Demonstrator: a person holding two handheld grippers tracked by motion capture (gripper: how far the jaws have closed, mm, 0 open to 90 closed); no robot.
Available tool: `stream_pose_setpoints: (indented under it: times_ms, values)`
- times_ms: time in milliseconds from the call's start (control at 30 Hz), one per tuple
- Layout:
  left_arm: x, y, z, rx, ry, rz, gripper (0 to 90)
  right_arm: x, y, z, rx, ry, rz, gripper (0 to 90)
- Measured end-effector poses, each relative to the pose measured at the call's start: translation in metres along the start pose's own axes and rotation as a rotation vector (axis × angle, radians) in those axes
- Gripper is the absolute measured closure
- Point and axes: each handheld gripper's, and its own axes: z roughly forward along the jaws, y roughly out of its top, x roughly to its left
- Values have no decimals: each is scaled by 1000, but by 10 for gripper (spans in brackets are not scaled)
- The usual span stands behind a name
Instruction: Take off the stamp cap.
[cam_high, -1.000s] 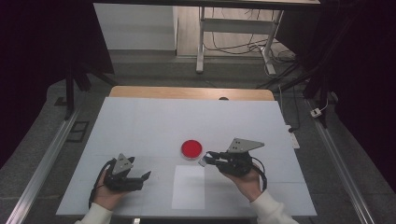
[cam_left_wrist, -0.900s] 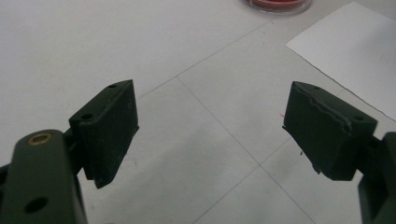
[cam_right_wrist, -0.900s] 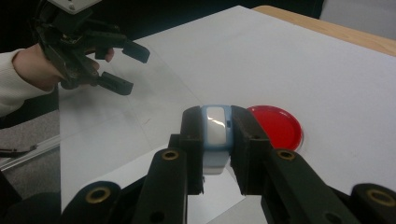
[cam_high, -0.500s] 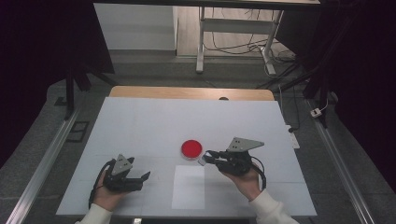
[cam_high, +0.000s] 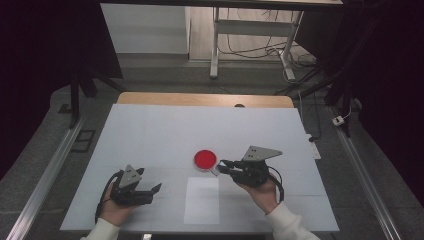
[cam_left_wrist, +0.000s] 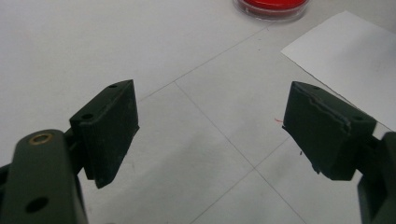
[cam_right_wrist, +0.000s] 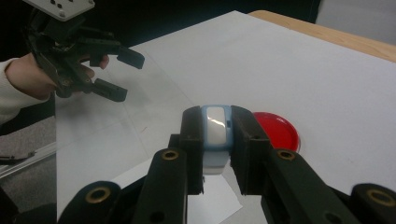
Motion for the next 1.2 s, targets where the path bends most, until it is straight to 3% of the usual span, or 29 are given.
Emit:
stream_pose_setpoints:
  times_ms: [167,500,1200]
  values:
    - [-3,2,-2,-10,8,3,181,0,-2,3,2,-2,-3,752]
    - [-18,14,3,-23,-23,40,182,3,-2,4,2,-17,-19,751]
    - [-43,40,27,-31,-64,96,181,4,-3,7,8,-33,-18,751]
